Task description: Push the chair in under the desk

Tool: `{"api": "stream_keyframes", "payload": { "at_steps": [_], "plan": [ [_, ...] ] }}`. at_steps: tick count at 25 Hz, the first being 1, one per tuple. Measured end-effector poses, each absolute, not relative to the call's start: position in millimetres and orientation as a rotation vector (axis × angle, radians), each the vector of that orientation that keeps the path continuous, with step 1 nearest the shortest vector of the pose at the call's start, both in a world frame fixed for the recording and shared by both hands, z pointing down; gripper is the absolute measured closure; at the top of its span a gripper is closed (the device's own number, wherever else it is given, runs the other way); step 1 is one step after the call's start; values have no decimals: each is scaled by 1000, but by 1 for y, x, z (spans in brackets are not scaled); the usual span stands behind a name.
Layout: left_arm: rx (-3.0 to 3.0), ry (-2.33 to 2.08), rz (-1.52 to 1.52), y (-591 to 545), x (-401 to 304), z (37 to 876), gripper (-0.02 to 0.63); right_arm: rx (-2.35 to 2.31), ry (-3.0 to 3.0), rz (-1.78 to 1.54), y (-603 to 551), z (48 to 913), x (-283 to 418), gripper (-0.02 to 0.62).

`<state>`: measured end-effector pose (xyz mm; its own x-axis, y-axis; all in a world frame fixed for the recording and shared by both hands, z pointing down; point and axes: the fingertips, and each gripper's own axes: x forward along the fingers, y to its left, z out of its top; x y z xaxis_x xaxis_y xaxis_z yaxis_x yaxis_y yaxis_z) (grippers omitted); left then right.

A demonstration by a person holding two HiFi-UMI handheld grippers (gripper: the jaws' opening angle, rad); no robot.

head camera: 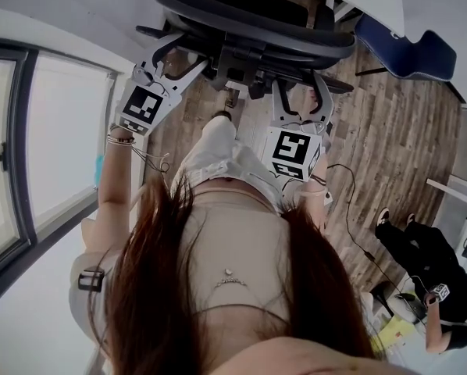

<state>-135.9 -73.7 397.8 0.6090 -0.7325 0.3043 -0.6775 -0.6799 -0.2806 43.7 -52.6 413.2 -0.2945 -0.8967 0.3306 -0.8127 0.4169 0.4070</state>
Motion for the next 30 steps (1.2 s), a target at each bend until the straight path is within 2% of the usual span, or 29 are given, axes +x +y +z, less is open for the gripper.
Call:
{"api": "stream_keyframes", "payload": {
  "at_steps": [30],
  "plan": [
    [-2744,1190,-643,-123,-116,399,368,1426,-2121,-143,-101,416,66,311]
  ]
}}
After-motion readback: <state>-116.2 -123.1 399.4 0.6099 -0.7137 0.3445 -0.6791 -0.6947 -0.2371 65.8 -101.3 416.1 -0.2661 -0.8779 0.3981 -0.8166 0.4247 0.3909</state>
